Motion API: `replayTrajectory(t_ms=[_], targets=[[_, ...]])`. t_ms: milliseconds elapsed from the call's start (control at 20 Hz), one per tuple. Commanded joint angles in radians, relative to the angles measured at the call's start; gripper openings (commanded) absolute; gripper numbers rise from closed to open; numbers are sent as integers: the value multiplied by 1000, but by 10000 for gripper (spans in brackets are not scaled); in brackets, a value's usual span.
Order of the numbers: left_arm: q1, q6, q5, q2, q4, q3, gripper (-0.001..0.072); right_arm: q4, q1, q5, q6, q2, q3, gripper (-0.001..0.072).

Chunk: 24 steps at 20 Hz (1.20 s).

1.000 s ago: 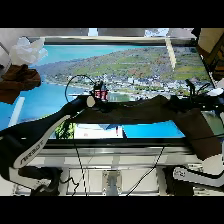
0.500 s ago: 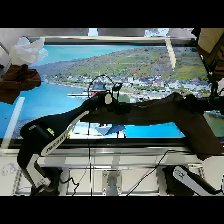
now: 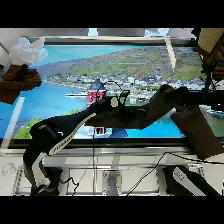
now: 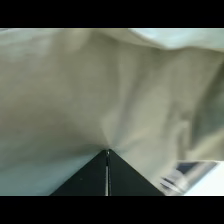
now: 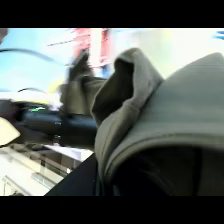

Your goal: Fold the shirts.

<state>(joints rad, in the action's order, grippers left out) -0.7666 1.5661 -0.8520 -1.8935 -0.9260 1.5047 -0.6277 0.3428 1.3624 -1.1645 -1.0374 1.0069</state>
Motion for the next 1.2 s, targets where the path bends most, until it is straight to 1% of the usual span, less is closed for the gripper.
replayTrajectory(t_ms=[0, 50, 100, 150, 200, 250, 300, 350, 400, 450, 500, 550, 600, 750, 900, 1000, 1150], targets=[[-10, -83, -4, -2, 122, 51, 8, 50, -124, -85, 2, 2, 1, 30], [-21, -85, -7, -2, 127, 65, 8, 66, -150, -95, 3, 2, 1, 30], [-32, -109, -8, -2, 145, 75, 9, 80, -169, -97, 3, 2, 1, 30], [-46, -149, -15, -2, 175, 85, 9, 90, -190, -97, 3, 2, 1, 30], [-52, -188, -42, -2, 165, 104, 8, 91, -204, -97, 2, 2, 1, 30], [-49, -190, -86, -2, 72, 133, 8, 91, -222, -97, 2, 2, 1, 30], [-34, -110, -142, -1, -129, 167, 8, 91, -240, -97, 1, 2, 1, 30], [-17, 0, -220, 0, -373, 197, 8, 91, -259, -98, 1, 2, 1, 30], [4, 77, -337, 3, -644, 225, 9, 91, -281, -99, 0, 2, 1, 30], [26, 97, -450, 5, -882, 244, 9, 91, -305, -116, -7, 2, 1, 29], [55, 94, -542, 11, -1105, 255, 10, 89, -333, -138, -11, 2, 1, 29], [91, 98, -588, 25, -1257, 256, 10, 89, -365, -169, -11, 2, 1, 29], [137, 140, -605, 48, -1324, 256, 10, 87, -399, -197, -14, 1, 1, 29], [294, 195, -608, 145, -1333, 256, 10, 75, -521, -290, -19, -11, 1, 28], [426, 200, -632, 235, -1318, 256, 10, 75, -657, -408, -30, -64, 1, 27], [484, 200, -647, 283, -1313, 256, 10, 82, -738, -481, -43, -122, 1, 27], [519, 198, -649, 338, -1313, 256, 10, 170, -862, -589, -21, -236, 1, 27]])
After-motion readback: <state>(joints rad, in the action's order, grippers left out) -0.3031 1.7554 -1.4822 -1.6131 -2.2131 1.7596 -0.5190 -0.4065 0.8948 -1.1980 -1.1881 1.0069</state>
